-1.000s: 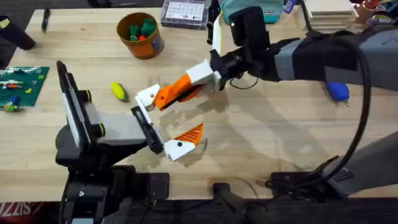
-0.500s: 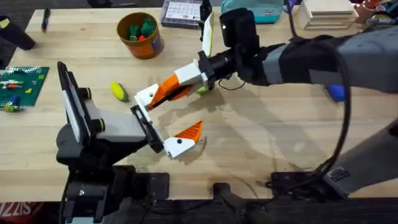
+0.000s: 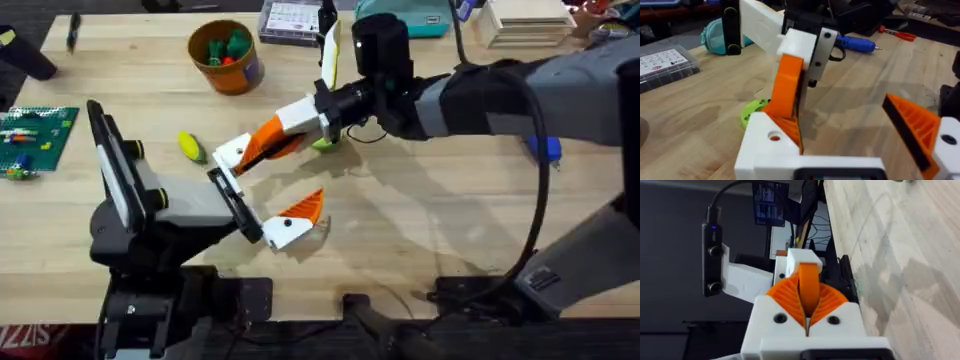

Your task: Pick up the gripper from the table and insert it into the empty holder that is missing its gripper. Then pick up a screw, insert it into the mounting hole, and use the screwdriver to tighten it. Finally, clean up the table by picking up the vegetable and placing it into the bucket.

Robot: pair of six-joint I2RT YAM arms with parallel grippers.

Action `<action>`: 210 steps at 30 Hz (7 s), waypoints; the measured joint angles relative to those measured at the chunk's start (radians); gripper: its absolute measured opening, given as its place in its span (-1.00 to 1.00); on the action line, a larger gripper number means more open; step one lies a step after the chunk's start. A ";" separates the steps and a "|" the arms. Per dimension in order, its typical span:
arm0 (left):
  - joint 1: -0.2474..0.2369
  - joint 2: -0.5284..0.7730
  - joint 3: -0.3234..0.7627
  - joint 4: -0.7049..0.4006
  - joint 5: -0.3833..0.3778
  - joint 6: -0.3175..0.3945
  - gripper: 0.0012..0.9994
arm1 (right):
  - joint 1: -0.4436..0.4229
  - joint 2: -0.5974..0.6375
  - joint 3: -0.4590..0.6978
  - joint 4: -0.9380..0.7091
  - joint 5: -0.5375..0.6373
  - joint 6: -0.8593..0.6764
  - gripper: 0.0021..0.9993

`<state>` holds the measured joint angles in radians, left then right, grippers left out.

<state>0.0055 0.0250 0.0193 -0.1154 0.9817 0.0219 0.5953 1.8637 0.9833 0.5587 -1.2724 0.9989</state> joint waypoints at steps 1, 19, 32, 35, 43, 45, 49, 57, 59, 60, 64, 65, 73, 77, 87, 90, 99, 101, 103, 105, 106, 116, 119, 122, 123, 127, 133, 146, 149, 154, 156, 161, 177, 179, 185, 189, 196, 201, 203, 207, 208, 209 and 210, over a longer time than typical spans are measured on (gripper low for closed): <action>0.000 0.000 0.000 0.000 0.000 0.000 0.99 | 0.000 0.000 0.000 0.001 0.000 0.000 -0.99; -0.001 -0.012 0.000 0.000 0.016 0.028 0.99 | 0.008 0.018 -0.002 -0.011 -0.003 0.003 -0.18; -0.016 -0.014 0.000 -0.006 0.083 0.054 1.00 | -0.057 0.021 -0.011 -0.013 -0.038 -0.012 0.99; -0.016 -0.014 0.000 -0.007 0.092 0.054 0.99 | -0.101 0.021 -0.011 -0.014 -0.050 -0.018 0.99; -0.016 -0.014 0.000 -0.007 0.097 0.054 0.99 | -0.243 0.021 -0.011 -0.312 -0.045 -0.152 0.99; -0.016 -0.014 0.000 -0.008 0.097 0.054 0.99 | -0.265 0.021 -0.010 -0.517 -0.014 -0.236 0.99; -0.016 -0.014 0.000 -0.008 0.098 0.054 0.99 | -0.271 0.000 -0.010 -0.959 0.100 -0.441 0.99; -0.016 -0.014 0.000 -0.008 0.099 0.054 0.99 | -0.266 -0.242 0.083 -1.283 0.616 -0.799 0.99; -0.016 -0.014 0.000 -0.008 0.099 0.054 0.99 | -0.266 -0.294 0.117 -1.259 0.714 -0.885 0.99; -0.016 -0.014 0.000 -0.008 0.099 0.054 0.99 | -0.267 -0.317 0.132 -1.235 0.754 -0.932 0.99; -0.016 -0.014 0.000 -0.008 0.099 0.054 0.99 | -0.264 -0.364 0.153 -1.128 0.823 -1.075 0.99; -0.016 -0.014 0.000 -0.008 0.099 0.054 0.99 | -0.262 -0.365 0.154 -1.112 0.824 -1.105 0.99; -0.016 -0.014 0.000 -0.008 0.099 0.054 0.99 | -0.151 -0.324 0.154 -1.105 0.869 -1.307 0.99; -0.016 -0.014 0.000 -0.008 0.099 0.054 0.99 | -0.078 -0.302 0.154 -1.099 0.907 -1.351 0.99; -0.016 -0.014 0.000 -0.008 0.099 0.054 0.99 | -0.041 -0.297 0.154 -1.028 0.935 -1.379 0.16; -0.016 -0.014 0.000 -0.008 0.099 0.054 1.00 | -0.041 -0.277 0.154 -1.007 0.941 -1.382 0.20; -0.016 -0.014 0.000 -0.008 0.099 0.054 1.00 | -0.041 -0.146 0.154 -0.979 0.999 -1.386 0.25; -0.016 -0.014 0.000 -0.008 0.099 0.054 1.00 | -0.041 -0.134 0.154 -0.973 1.004 -1.386 0.24; -0.016 -0.014 0.000 -0.008 0.099 0.054 1.00 | -0.041 -0.130 0.154 -0.962 1.006 -1.387 0.21; -0.016 -0.014 0.000 -0.008 0.099 0.054 0.99 | -0.041 -0.130 0.154 -0.950 1.007 -1.389 0.15; -0.016 -0.014 0.000 -0.008 0.099 0.054 0.99 | -0.041 -0.130 0.154 -0.945 1.008 -1.389 0.11; -0.016 -0.014 0.000 -0.008 0.099 0.054 0.99 | -0.041 -0.123 0.154 -0.898 1.014 -1.389 -0.04; -0.016 -0.014 0.000 -0.008 0.099 0.054 0.99 | -0.041 -0.101 0.154 -0.895 1.014 -1.389 -0.04; -0.016 -0.014 0.000 -0.008 0.099 0.054 1.00 | -0.041 -0.078 0.154 -0.894 1.015 -1.389 -0.03; -0.016 -0.014 0.000 -0.008 0.099 0.054 1.00 | -0.041 -0.074 0.154 -0.892 1.017 -1.389 -0.03; -0.016 -0.014 0.000 -0.008 0.099 0.054 0.99 | -0.041 -0.075 0.154 -0.886 1.017 -1.389 -0.03; -0.016 -0.014 0.000 -0.008 0.099 0.054 1.00 | -0.041 -0.075 0.154 -0.884 1.018 -1.389 -0.38; -0.016 -0.014 0.000 -0.008 0.099 0.054 0.99 | -0.041 -0.075 0.154 -0.879 1.069 -1.390 -0.75; -0.016 -0.014 0.000 -0.008 0.099 0.054 1.00 | -0.041 -0.075 0.154 -0.875 1.074 -1.390 -0.90; -0.016 -0.014 0.000 -0.008 0.099 0.054 0.99 | -0.041 -0.075 0.154 -0.871 1.078 -1.389 -0.99; -0.016 -0.014 0.000 -0.008 0.099 0.054 0.99 | -0.041 -0.075 0.154 -0.871 1.078 -1.389 -1.00; -0.016 -0.014 0.000 -0.008 0.099 0.054 1.00 | -0.041 -0.075 0.154 -0.871 1.078 -1.389 -1.00; -0.016 -0.014 0.000 -0.008 0.099 0.054 1.00 | -0.041 -0.169 0.158 -0.880 1.085 -1.389 -1.00; -0.016 -0.014 0.000 -0.008 0.099 0.054 0.99 | -0.041 -0.198 0.161 -0.880 1.085 -1.389 -1.00; -0.016 -0.014 0.000 -0.008 0.099 0.055 1.00 | -0.041 -0.284 0.162 -0.903 1.085 -1.358 -1.00; -0.016 -0.014 0.000 -0.008 0.099 0.055 1.00 | -0.039 -0.354 0.164 -0.949 1.086 -1.326 -1.00; -0.016 -0.014 0.000 -0.008 0.099 0.056 1.00 | 0.021 -0.465 0.251 -1.056 1.086 -1.246 -1.00; -0.016 -0.014 0.000 -0.008 0.099 0.057 1.00 | 0.126 -0.502 0.336 -1.091 1.085 -1.214 -1.00; -0.016 -0.014 0.000 -0.008 0.099 0.057 0.99 | 0.175 -0.503 0.368 -1.108 1.085 -1.206 -1.00; -0.016 -0.014 0.000 -0.008 0.099 0.057 0.99 | 0.269 -0.503 0.389 -1.115 1.085 -1.200 -1.00; -0.016 -0.014 0.000 -0.008 0.099 0.057 0.99 | 0.290 -0.503 0.389 -1.118 1.085 -1.200 -1.00; -0.016 -0.014 0.000 -0.008 0.099 0.057 0.99 | 0.311 -0.503 0.389 -1.121 1.085 -1.199 -1.00; -0.016 -0.014 0.000 -0.008 0.099 0.057 1.00 | 0.330 -0.502 0.389 -1.122 1.085 -1.199 -1.00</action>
<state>-0.0109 0.0109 0.0193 -0.1230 1.0805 0.0788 0.9256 1.3613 1.3727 -0.5629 -0.1873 -0.2001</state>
